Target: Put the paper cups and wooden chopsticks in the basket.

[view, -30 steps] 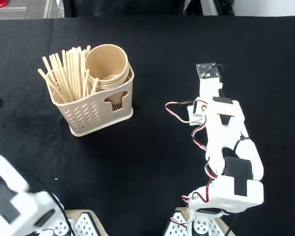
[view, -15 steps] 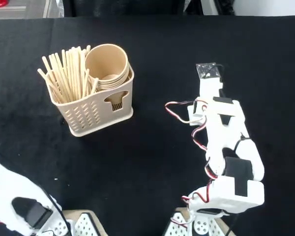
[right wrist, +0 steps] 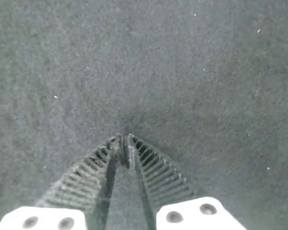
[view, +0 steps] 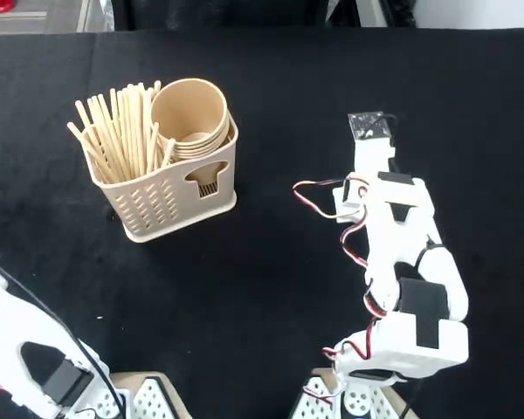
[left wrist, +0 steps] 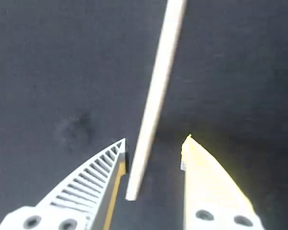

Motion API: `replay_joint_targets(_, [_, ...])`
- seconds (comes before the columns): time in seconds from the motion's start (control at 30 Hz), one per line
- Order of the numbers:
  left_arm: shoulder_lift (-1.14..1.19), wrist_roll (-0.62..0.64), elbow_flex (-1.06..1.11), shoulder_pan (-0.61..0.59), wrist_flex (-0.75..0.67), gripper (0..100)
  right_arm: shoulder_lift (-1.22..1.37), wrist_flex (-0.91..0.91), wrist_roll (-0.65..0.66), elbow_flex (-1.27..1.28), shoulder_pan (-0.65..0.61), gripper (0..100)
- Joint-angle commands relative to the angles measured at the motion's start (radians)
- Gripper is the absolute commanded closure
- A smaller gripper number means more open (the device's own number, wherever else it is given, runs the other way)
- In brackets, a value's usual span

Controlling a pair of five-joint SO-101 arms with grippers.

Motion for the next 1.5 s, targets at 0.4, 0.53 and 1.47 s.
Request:
replay_joint_targets(0.4, [-0.009, -0.038, 0.317, -0.028, -0.284, 81, -0.012, -0.005, 0.009, -0.004, 0.008, 98.5])
replay_joint_targets(0.53, [-0.008, -0.078, 0.392, -0.018, -0.282, 81, -0.012, -0.005, 0.009, -0.004, 0.008, 98.5])
replay_joint_targets(1.47, [0.305, -0.06, -0.163, 0.025, 0.523, 97, -0.015, -0.011, 0.009, 0.002, 0.008, 98.5])
